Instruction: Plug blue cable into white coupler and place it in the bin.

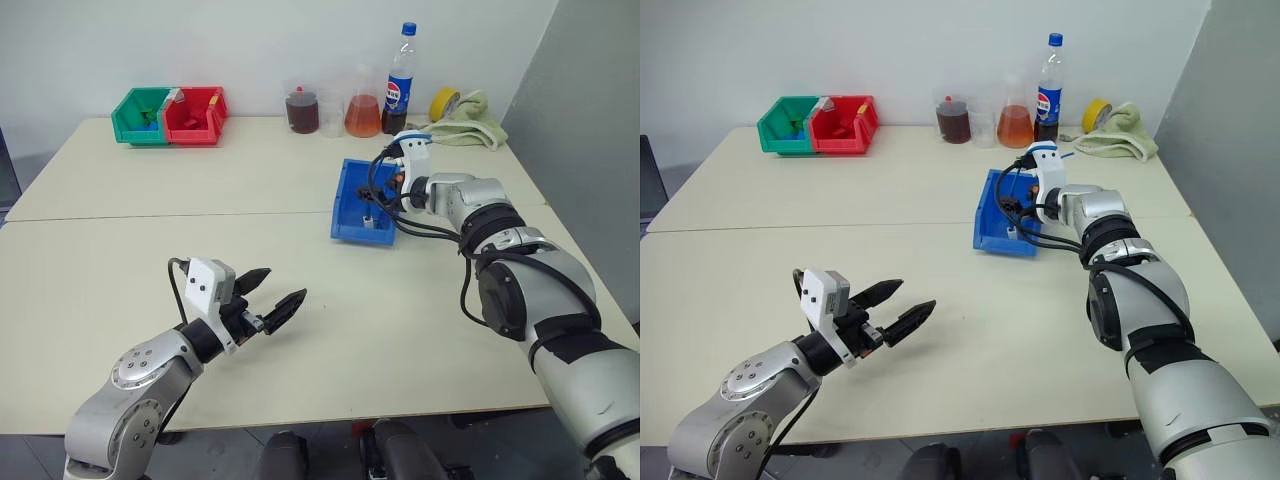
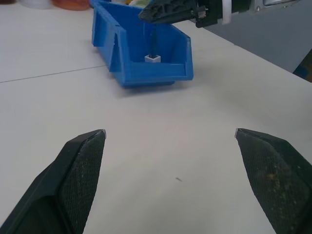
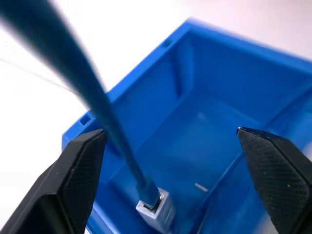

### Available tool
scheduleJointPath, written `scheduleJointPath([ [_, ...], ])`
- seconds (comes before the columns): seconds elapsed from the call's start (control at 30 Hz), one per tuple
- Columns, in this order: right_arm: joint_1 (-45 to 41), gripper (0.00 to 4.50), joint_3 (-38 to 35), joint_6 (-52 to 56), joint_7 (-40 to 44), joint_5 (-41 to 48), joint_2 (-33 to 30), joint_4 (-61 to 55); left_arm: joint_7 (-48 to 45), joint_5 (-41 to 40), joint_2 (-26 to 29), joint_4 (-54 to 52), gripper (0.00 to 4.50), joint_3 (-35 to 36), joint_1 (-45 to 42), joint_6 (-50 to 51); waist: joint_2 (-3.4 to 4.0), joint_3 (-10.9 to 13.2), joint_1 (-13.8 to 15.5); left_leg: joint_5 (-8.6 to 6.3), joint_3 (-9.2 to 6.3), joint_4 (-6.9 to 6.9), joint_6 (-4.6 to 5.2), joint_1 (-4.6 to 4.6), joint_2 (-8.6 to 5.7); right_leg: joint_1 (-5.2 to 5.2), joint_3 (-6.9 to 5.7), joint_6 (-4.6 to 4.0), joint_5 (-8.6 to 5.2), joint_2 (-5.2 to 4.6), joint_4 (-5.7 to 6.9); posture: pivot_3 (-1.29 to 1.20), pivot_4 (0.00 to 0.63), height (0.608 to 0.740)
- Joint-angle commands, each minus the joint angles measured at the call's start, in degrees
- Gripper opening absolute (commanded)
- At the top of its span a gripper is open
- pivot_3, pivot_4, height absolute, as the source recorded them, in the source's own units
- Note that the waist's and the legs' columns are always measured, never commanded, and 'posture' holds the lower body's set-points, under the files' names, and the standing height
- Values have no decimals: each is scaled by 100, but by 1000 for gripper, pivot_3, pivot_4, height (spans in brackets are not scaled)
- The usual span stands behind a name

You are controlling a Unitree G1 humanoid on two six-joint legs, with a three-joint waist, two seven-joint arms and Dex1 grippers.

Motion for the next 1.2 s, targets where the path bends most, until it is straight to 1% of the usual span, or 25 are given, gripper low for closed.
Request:
scheduleJointPath([
  [0.03,-296,4449,-150,-323,-179,-43,-77,-61,37,-29,-34,-45,4500,-39,-61,-113,0,0,-1,0,0,0,0,0,0,0,0,0,0,0,0,0,150,740],
  [0.23,-405,4449,-279,-525,-298,-8,-58,-55,16,-17,-25,35,4500,-68,-141,-128,0,0,-1,0,0,0,0,0,0,0,0,1,-1,0,0,0,150,740],
  [0.47,-547,4449,-669,-1058,-835,165,-113,-81,43,2,-49,85,4500,-131,-182,-165,1,0,-1,0,1,0,0,-1,0,-1,1,-2,1,0,0,0,150,740],
  [0.57,-565,4449,-761,-1203,-933,161,-128,-84,60,10,-72,83,4500,-173,-188,-169,0,0,-1,0,1,0,0,-1,0,0,0,-3,2,0,0,0,150,740],
  [0.8,-465,4449,-788,-922,-503,172,-118,-193,81,-9,-28,92,4500,-136,-190,-179,1,0,-1,0,1,1,0,0,0,0,0,-4,2,0,1,0,150,740],
  [0.9,-229,4449,-759,-696,-214,226,-148,-473,163,13,27,12,4500,-69,-92,-129,0,0,2,0,1,1,0,0,0,0,0,-5,3,0,1,0,150,740],
  [0.97,88,4449,-649,-683,11,207,-182,-983,343,139,27,-14,4500,8,-28,-142,0,0,3,0,1,1,0,0,0,1,1,-5,3,0,1,0,150,740],
  [1.03,628,4449,-582,-380,110,303,-181,-2014,701,446,-34,49,4500,134,-14,-282,1,0,13,0,-1,-1,0,0,-1,2,0,-5,3,-1,-2,0,150,740],
  [1.13,1863,4449,-322,-9,135,397,-150,-4301,1068,771,-80,51,4500,268,71,-384,1,0,23,0,-5,-1,0,-3,0,2,-3,0,0,-2,-2,0,150,740],
  [1.2,2943,4449,-118,289,-21,420,-145,-6063,1330,997,-124,-4,4500,346,174,-389,4,2,21,0,-6,-4,-1,-5,1,1,-5,20,-11,-2,-2,0,150,740],
])
